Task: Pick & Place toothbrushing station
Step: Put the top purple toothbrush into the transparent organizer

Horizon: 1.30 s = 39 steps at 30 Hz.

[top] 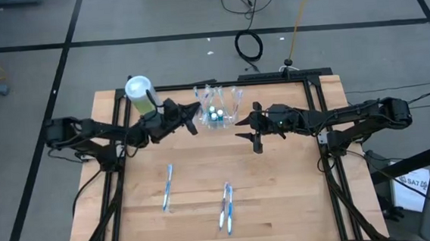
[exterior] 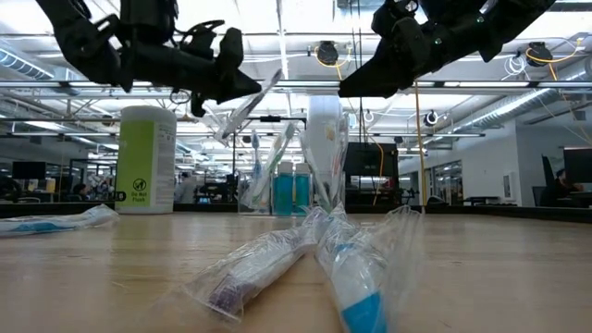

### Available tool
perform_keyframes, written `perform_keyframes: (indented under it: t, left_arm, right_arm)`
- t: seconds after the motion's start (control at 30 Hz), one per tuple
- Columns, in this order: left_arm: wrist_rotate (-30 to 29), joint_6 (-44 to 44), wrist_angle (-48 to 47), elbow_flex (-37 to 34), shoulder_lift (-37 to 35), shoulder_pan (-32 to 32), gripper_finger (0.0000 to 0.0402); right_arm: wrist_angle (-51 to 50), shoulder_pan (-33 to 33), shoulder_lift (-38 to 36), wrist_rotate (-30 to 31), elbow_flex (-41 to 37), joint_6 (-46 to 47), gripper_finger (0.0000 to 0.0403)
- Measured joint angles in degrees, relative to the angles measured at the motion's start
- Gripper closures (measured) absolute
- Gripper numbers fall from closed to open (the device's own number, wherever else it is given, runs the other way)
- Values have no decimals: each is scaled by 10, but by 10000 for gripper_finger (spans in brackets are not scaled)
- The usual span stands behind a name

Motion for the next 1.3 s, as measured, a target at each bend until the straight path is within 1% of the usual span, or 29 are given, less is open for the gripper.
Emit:
perform_keyframes:
  t: [0.17,0.27,0.37,0.5,0.7,1.13,1.3]
  left_arm:
    - [29,4,74,0,48,26,401]
    - [33,13,112,0,70,39,401]
    - [37,12,134,0,93,52,401]
    - [58,7,176,0,123,66,401]
    - [61,-3,227,1,162,81,401]
    - [67,5,233,48,223,95,401]
    - [67,6,235,52,243,95,401]
  right_arm:
    - [0,0,0,-1,0,0,232]
    - [0,0,0,-1,0,0,232]
    - [0,0,0,-1,0,0,232]
    - [0,0,0,-1,0,0,232]
    - [1,0,0,-1,0,-1,232]
    - [1,0,0,-1,0,-2,232]
    - [0,0,0,-1,0,0,232]
